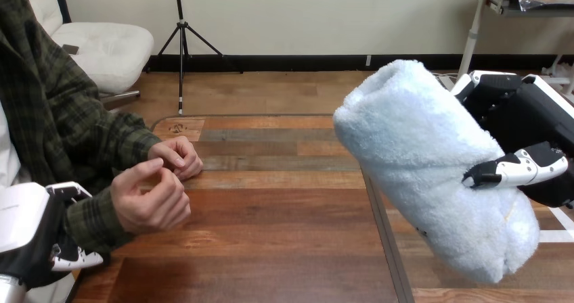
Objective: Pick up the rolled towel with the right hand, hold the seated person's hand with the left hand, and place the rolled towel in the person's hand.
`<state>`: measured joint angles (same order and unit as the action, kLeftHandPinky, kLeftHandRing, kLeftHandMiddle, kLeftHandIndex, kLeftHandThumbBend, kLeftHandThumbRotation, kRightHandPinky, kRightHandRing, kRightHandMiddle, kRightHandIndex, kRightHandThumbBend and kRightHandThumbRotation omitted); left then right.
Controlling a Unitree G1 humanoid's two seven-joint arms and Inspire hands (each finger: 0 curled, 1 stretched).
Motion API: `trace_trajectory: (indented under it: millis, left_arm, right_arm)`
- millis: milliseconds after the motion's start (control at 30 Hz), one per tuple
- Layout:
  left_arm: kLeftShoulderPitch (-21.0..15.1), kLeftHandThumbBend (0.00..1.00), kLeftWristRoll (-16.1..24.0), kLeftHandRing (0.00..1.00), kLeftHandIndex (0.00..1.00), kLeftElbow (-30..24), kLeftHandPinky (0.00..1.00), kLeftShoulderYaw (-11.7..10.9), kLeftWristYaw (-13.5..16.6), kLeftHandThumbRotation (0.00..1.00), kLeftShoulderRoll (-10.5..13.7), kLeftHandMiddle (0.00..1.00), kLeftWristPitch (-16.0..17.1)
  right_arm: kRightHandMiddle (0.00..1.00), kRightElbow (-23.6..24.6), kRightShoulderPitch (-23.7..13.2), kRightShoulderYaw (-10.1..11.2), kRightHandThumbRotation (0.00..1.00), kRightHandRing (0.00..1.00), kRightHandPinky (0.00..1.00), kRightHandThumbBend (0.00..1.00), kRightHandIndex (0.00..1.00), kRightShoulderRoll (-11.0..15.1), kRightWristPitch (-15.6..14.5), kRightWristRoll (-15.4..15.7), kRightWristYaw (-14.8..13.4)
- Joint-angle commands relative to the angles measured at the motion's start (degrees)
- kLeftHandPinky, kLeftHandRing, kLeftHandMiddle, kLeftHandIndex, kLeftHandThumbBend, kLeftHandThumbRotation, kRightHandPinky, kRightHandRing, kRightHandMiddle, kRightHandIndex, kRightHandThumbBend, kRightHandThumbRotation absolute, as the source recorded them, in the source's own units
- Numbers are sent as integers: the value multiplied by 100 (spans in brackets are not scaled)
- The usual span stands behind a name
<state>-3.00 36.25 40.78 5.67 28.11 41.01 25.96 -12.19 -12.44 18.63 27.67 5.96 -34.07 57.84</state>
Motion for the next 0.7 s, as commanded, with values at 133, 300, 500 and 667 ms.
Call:
trace_trajectory:
  millis: [133,300,500,667]
  left_arm:
    - [-120,88,-287,47,52,-54,43,62,-94,0,-291,50,212]
    - [-86,89,-418,45,51,-179,41,35,-121,0,-333,49,246]
    - [-102,88,-466,43,50,-147,39,53,-63,0,-365,49,314]
    - [-55,89,-531,42,49,-309,38,5,-129,0,-410,48,307]
  right_arm:
    - [41,308,-221,182,4,32,25,88,45,124,-26,-170,-39]
    - [41,300,-235,179,4,32,25,88,45,101,3,-159,-47]
    - [41,266,-273,156,5,33,25,88,45,64,71,-124,-51]
    - [41,212,-313,132,5,33,26,88,45,51,109,-92,-38]
